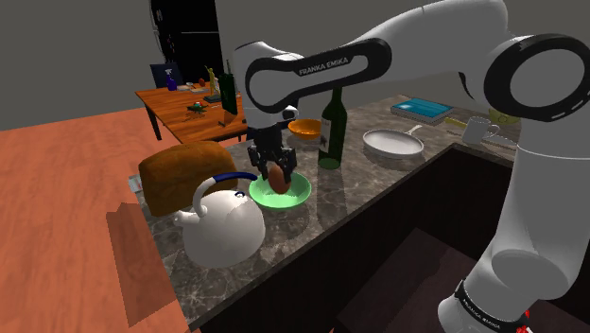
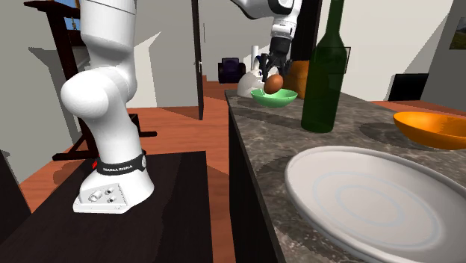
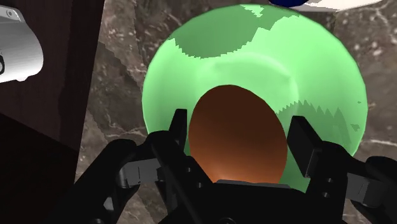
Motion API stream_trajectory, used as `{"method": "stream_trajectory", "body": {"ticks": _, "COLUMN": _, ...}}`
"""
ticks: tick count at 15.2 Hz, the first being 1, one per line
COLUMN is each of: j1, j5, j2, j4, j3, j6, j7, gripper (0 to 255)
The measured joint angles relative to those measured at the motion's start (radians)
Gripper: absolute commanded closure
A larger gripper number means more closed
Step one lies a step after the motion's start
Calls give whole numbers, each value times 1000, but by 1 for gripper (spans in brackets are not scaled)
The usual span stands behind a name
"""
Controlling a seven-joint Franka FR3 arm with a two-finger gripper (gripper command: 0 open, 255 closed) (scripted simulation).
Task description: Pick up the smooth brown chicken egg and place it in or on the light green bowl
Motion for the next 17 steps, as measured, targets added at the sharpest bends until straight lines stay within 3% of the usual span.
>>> {"method": "stream_trajectory", "body": {"ticks": 5, "j1": -1, "j5": 0, "j2": 0, "j4": -7, "j3": -1, "j6": 7, "j7": -1, "gripper": 255}}
{"method": "stream_trajectory", "body": {"ticks": 6, "j1": -1, "j5": 0, "j2": 0, "j4": -7, "j3": -1, "j6": 7, "j7": -1, "gripper": 0}}
{"method": "stream_trajectory", "body": {"ticks": 12, "j1": -1, "j5": 0, "j2": 0, "j4": -7, "j3": 0, "j6": 8, "j7": -1, "gripper": 0}}
{"method": "stream_trajectory", "body": {"ticks": 17, "j1": 10, "j5": -6, "j2": 17, "j4": 127, "j3": 2, "j6": -109, "j7": 0, "gripper": 0}}
